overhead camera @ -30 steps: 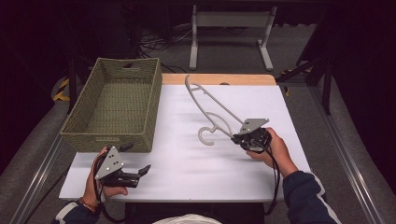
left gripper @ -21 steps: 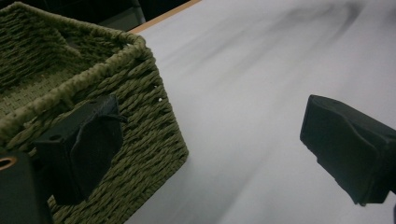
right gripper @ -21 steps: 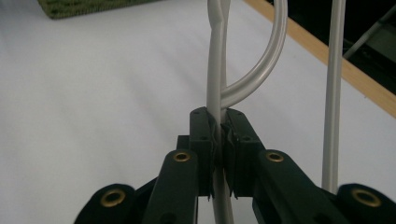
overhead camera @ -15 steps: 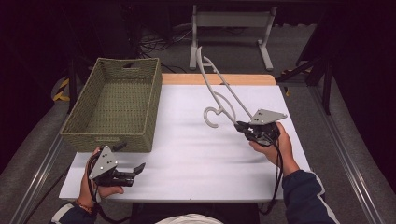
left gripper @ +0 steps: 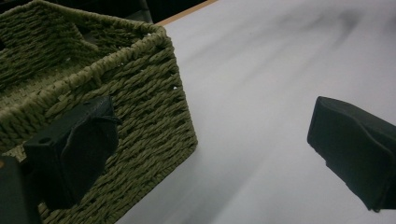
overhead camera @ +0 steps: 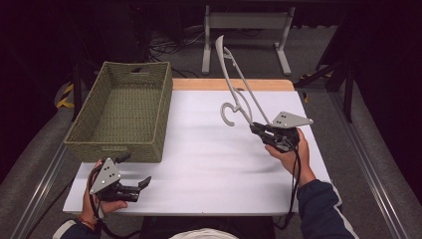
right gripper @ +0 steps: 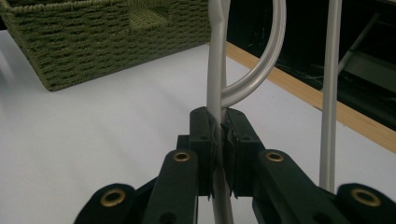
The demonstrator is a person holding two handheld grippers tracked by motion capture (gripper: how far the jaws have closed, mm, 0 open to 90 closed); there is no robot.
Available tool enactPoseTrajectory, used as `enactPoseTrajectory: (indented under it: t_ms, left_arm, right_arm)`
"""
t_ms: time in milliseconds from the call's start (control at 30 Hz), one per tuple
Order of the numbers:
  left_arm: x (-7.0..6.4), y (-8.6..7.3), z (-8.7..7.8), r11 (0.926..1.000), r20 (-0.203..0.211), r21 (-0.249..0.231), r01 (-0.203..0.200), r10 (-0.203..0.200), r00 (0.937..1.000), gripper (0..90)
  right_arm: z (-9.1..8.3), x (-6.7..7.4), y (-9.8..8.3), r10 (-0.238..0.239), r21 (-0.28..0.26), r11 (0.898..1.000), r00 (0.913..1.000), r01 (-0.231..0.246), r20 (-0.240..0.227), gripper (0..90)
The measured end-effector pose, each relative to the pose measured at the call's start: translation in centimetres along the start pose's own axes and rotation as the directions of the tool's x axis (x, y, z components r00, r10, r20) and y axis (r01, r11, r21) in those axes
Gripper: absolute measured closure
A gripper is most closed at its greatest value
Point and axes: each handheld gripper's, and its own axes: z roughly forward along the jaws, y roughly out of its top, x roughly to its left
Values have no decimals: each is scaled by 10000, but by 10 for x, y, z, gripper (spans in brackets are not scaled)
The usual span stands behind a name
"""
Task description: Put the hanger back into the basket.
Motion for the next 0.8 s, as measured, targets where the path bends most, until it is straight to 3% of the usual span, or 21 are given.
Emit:
enactPoseTrajectory:
  t_ms: [167,800]
  left_arm:
    - [1,-1,1,9997,-53,150,-213,214,9998,24]
    - [0,-2,-2,9999,-116,-22,-146,145,9998,24]
  right_arm:
    - [-1,1,3,53,-293,9996,10000,-52,52,829]
    - [9,13,25,397,-1227,9917,9992,-392,16,829]
